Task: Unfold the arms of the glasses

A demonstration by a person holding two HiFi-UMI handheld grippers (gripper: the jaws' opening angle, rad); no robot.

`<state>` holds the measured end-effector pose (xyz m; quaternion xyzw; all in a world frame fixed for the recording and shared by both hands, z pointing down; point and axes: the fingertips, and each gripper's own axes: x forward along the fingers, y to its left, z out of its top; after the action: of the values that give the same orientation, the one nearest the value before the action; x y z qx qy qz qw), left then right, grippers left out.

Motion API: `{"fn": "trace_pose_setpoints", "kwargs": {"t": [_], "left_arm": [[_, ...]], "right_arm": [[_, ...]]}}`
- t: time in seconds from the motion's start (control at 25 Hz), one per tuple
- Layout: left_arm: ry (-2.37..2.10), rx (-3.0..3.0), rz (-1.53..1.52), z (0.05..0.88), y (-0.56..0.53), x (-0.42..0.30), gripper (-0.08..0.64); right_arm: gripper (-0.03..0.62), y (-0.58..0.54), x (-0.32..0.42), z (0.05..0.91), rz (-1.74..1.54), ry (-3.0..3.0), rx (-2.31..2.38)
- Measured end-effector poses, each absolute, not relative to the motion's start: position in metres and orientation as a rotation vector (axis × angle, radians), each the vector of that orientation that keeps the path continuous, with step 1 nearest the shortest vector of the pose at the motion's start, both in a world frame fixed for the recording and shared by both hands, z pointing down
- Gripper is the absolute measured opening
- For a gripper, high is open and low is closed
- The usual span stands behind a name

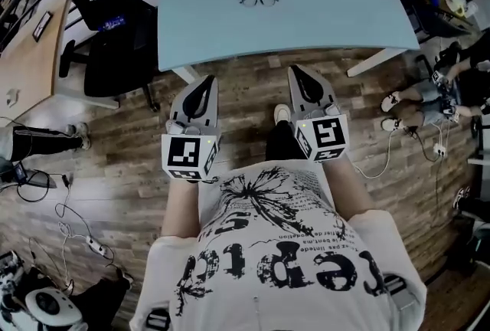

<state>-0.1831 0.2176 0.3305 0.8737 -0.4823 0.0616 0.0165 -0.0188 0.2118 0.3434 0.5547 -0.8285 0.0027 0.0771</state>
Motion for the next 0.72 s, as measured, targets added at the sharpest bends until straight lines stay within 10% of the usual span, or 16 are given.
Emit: {"fn": "trace_pose_setpoints", "kwargs": {"t": [0.72], "left_arm": [[-1.704,2.503,0.219,0.340,-0.010,-0.042,0.020]], "right_arm": [[0.009,-0.039,0.119,0.359,0.107,-2.585,1.353]]}}
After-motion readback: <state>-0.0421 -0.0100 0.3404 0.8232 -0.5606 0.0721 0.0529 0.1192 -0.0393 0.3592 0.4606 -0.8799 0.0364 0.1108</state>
